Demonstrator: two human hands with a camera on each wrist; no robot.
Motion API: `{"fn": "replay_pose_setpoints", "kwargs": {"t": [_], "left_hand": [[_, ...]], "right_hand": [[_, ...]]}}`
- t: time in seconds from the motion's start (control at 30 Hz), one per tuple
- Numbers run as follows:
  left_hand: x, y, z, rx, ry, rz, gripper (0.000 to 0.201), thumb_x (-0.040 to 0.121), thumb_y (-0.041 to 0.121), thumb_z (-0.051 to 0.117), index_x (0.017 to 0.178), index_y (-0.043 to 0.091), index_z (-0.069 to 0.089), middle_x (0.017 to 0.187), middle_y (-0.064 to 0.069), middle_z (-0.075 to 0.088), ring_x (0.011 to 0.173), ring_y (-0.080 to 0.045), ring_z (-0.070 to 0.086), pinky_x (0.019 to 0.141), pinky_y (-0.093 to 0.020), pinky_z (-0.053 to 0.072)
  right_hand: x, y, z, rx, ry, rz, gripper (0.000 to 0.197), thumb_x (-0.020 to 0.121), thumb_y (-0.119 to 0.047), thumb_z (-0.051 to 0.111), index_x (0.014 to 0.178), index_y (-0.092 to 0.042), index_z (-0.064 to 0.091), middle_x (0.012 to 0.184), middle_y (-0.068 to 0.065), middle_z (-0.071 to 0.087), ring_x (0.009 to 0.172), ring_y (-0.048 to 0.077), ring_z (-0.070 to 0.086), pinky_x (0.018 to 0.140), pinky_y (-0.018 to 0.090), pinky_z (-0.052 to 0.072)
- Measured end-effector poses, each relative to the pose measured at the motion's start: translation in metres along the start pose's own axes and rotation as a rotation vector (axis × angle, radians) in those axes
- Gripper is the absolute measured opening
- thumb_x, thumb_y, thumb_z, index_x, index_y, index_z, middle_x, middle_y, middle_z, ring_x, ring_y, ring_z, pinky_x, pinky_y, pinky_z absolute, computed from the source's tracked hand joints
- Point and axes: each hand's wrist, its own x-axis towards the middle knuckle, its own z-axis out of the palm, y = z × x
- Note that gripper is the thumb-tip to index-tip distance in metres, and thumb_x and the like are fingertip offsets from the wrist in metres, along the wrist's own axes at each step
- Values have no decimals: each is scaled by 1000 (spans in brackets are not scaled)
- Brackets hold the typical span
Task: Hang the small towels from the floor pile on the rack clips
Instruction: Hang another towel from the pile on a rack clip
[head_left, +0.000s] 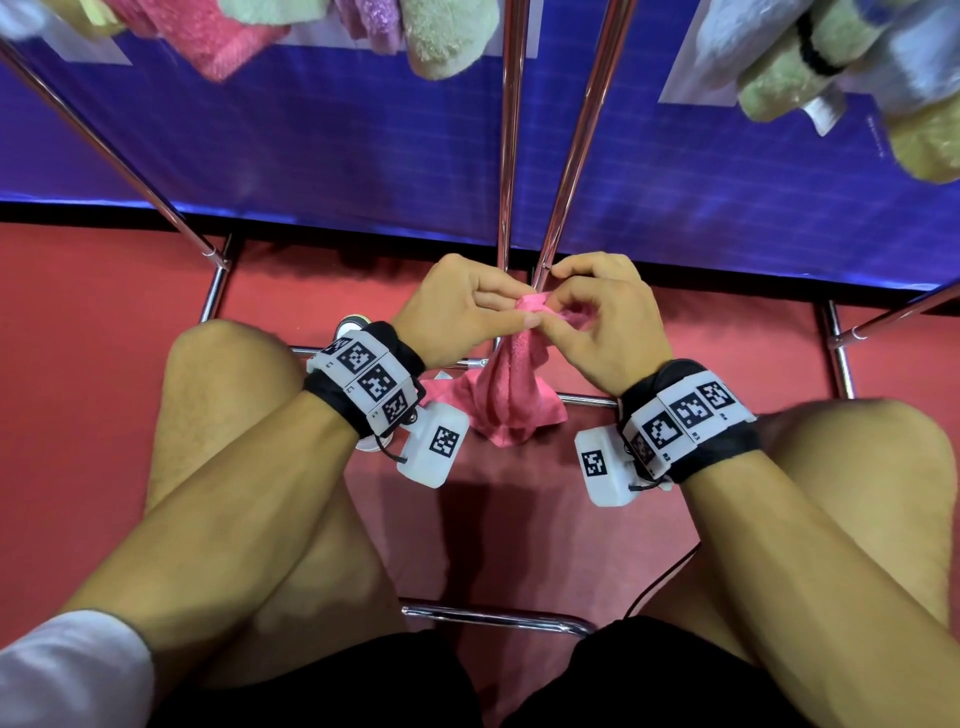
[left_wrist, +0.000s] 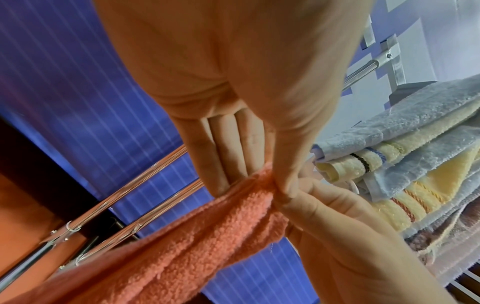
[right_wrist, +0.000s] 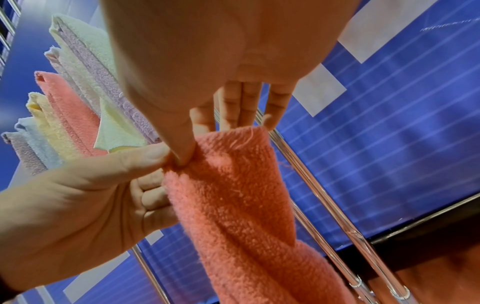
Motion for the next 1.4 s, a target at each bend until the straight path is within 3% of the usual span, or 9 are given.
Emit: {"fn": "replay_pose_setpoints", "kwargs": {"t": [0.23,0.43,0.57,0.7,0.8,0.97,1.1,1.23,1.4], "left_hand": [[1,2,-2,25,7,41,21,84,2,74,101,13,73,85,0,77,80,-8,71,75,-28,59],[0,-2,-7,29,42,77,17,83,14,73,99,19,76,91,-17,75,82,-21,67,87,-54,56],[0,-3,-9,30,90,71,17,80,18,74,96,21,75,91,-15,76,83,-22,68,87,-58,54],[2,-4,-11,38,152,86,16,77,27,75,93,30,76,88,-19,74,79,-20,65,84,-59,55],[4,-6,-12,41,177,114,17,75,34,74,92,32,75,86,-32,68,77,-21,59,82,-62,53],[5,-4,-12,-24,203,109,19,80,21,73,98,17,73,77,-24,65,75,-20,57,81,-52,55],[6,-3,-12,-50,243,127,15,81,18,71,95,17,72,77,-12,66,74,-19,58,81,-48,55],[7,-2,-13,-83,310,148,15,81,14,73,96,19,72,87,-10,74,81,-19,68,87,-52,57],[7,2,-9,-145,331,158,20,84,5,73,102,13,71,94,-6,75,89,-16,71,82,-31,57]], "right_hand": [[1,0,0,-18,32,-1,27,78,-44,74,76,-17,72,104,-2,66,104,21,56,87,19,37],[1,8,0,-164,-55,-24,32,78,-43,71,89,-13,76,111,7,65,109,30,55,95,27,37],[2,11,-2,-177,-66,-1,25,80,-39,72,85,-14,73,111,4,67,109,28,55,96,28,38],[2,8,-2,-64,-20,30,22,81,-40,70,77,-18,72,88,0,70,87,23,63,81,34,49],[2,6,-3,14,55,33,18,79,-32,77,75,-16,71,77,0,67,70,18,60,67,32,46],[5,-1,-4,231,132,111,27,72,-15,83,84,-17,58,68,4,59,58,18,49,56,28,45],[11,-2,-5,418,105,195,48,66,-13,88,95,-36,58,75,-5,63,66,15,57,65,26,51],[14,-6,-4,507,75,240,28,66,-16,88,82,-30,69,77,-4,70,70,13,59,69,37,52],[17,-12,-12,626,110,211,18,75,-17,80,85,-27,69,80,-11,70,77,7,63,76,28,52]]}}
